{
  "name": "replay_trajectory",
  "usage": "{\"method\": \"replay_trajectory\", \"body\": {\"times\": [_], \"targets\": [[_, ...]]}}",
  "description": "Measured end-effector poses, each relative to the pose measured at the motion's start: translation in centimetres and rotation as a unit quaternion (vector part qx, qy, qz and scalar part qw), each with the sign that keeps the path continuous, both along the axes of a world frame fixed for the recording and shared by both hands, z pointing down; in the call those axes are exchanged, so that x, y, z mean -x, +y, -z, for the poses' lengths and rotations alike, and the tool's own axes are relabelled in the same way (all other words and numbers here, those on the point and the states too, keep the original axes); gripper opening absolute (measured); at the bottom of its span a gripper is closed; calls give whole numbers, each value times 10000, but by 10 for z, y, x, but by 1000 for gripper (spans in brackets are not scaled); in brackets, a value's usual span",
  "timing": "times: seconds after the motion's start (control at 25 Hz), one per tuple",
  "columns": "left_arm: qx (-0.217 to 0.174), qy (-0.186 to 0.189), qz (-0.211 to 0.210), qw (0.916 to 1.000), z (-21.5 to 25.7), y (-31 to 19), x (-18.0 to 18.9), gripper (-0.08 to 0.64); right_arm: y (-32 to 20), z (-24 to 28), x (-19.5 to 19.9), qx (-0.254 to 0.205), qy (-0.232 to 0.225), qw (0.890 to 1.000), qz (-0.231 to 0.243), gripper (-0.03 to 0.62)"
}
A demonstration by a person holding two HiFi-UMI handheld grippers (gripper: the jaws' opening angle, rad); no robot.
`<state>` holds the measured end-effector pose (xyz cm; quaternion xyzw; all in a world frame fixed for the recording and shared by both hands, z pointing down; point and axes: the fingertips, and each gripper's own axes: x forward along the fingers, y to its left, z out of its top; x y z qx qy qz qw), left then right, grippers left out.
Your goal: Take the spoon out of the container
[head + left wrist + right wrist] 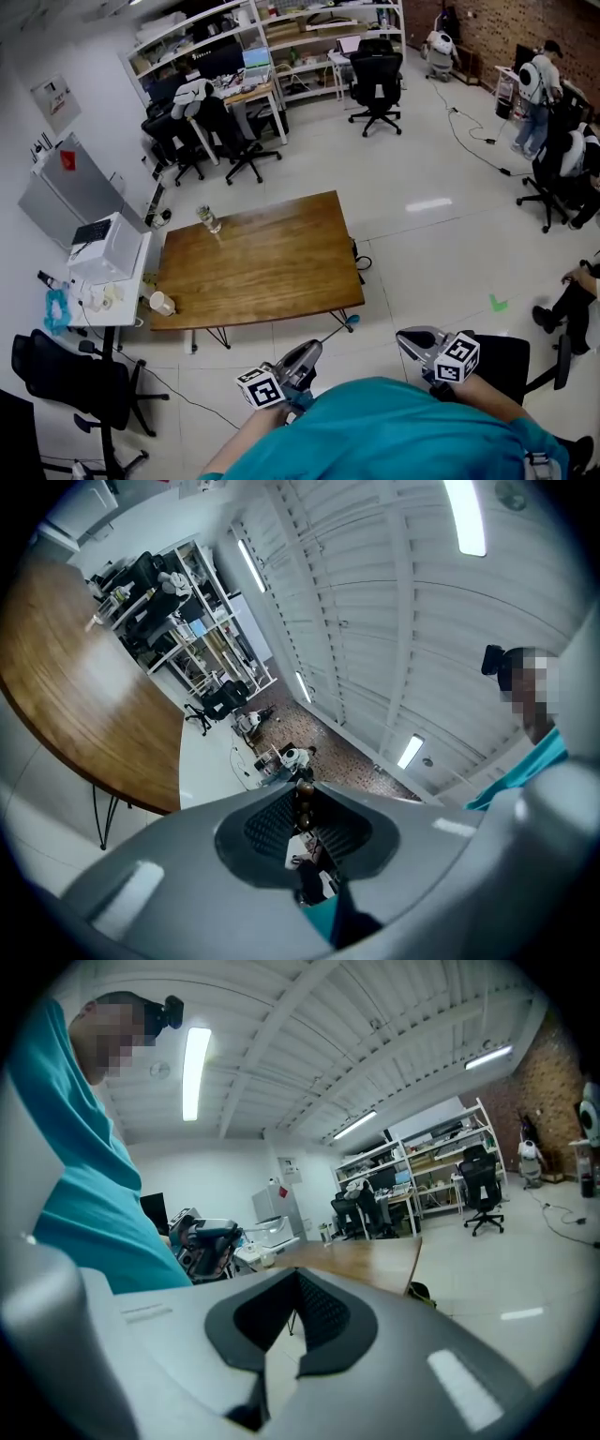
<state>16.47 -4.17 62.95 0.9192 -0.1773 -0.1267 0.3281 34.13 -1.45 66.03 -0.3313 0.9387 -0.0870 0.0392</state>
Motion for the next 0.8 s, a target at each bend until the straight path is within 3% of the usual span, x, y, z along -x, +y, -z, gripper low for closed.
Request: {"method": "replay_trajectory", "body": {"times": [0.8], "targets": [[-114,119,226,9996,2,-9,16,51,-21,-1,13,-81,44,9996,253,0]]}}
